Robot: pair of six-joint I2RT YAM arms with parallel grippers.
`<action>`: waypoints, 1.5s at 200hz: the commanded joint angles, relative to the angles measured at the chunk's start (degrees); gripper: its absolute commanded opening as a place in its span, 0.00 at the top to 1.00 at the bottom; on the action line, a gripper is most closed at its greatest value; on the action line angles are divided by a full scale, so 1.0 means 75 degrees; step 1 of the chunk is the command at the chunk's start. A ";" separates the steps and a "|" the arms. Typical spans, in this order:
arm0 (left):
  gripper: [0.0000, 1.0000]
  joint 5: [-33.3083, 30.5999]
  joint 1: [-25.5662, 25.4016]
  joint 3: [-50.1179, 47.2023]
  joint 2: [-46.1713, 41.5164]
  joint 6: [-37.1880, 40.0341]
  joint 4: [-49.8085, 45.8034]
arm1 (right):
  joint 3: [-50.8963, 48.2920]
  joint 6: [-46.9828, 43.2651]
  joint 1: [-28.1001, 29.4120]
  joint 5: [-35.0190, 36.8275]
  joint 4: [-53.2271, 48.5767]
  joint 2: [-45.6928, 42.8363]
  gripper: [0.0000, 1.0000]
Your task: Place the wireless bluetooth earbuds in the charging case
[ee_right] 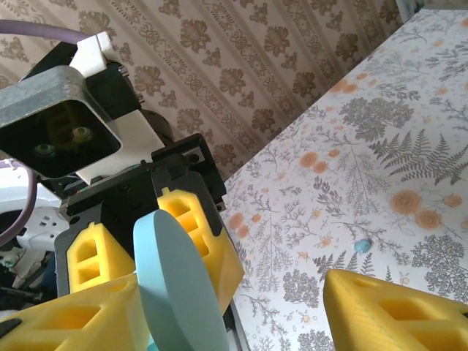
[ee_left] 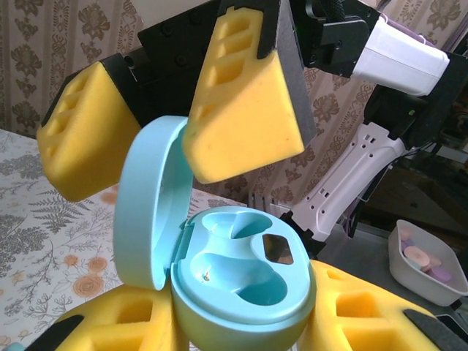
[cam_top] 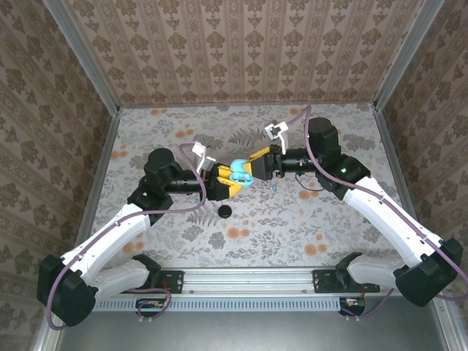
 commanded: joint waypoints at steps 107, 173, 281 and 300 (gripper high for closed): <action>0.90 -0.0179 0.0064 -0.0020 -0.0086 0.0298 0.0070 | 0.0066 0.0288 -0.0077 0.0485 -0.0132 -0.0846 0.31; 0.90 -0.0293 0.0203 -0.0216 -0.0303 0.0281 -0.0020 | 0.0008 0.0291 -0.0144 0.1665 -0.0785 -0.1009 0.31; 0.90 -0.0621 0.0573 -0.0608 -0.1766 0.0868 -0.1639 | 0.0163 0.1817 -0.0593 0.3030 -0.1770 0.1856 0.45; 0.90 -0.0753 0.0625 -0.0516 -0.2192 0.1101 -0.2289 | 0.0553 0.1937 -0.0270 0.2997 -0.1811 0.2764 0.48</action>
